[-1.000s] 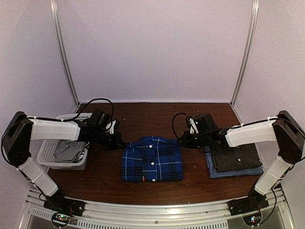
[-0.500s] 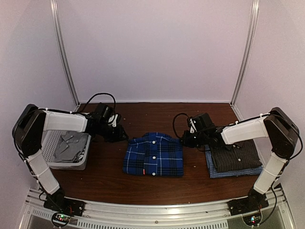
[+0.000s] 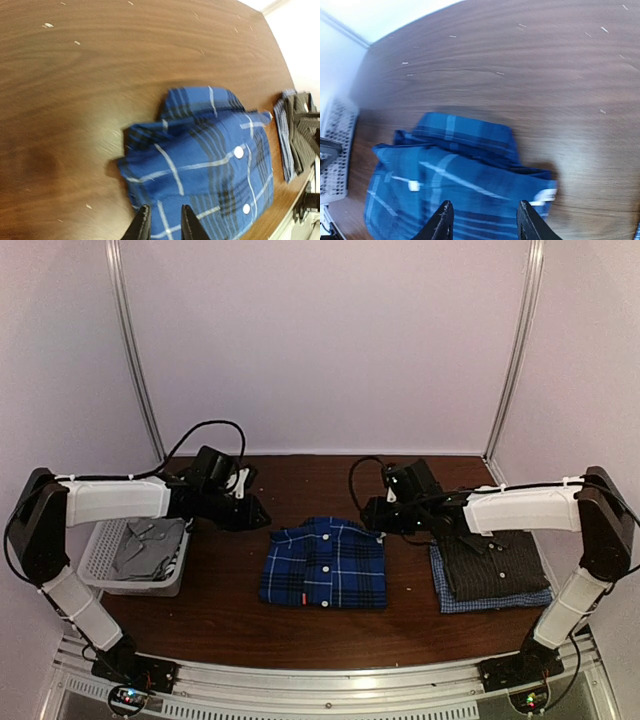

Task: Fold and stack the long sleeve shirts
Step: Smooth out the square-folded shirt at the center of the board, then pick up the square-folded shirt from the center of the board.

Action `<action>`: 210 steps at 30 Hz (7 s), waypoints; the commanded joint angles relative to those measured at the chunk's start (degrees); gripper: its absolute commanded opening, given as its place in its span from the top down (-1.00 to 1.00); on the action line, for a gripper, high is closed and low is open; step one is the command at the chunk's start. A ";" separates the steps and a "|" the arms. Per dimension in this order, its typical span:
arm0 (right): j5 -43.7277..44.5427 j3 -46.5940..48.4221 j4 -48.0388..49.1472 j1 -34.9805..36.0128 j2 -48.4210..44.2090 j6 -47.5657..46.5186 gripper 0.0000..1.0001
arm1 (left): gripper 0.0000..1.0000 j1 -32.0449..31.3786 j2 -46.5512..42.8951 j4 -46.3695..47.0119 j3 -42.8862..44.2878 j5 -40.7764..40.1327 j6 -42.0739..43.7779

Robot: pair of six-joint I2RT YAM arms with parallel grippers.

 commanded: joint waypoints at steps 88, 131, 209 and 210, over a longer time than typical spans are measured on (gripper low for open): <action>-6.69 1.76 -8.76 -2.87 6.59 2.09 0.20 | 0.32 -4.29 22.71 -22.61 27.18 -3.69 -0.64; 10.55 0.97 -9.90 19.50 9.98 8.17 0.05 | 0.25 -18.55 9.42 -5.02 1.76 -7.27 -4.07; 7.73 7.36 -8.85 16.84 9.30 3.74 0.18 | 1.00 -2.22 -11.58 -16.49 -7.97 -3.04 1.92; 7.57 8.14 -8.90 16.98 10.18 3.62 0.20 | 1.00 -2.08 -12.02 -17.12 -7.75 -3.07 2.23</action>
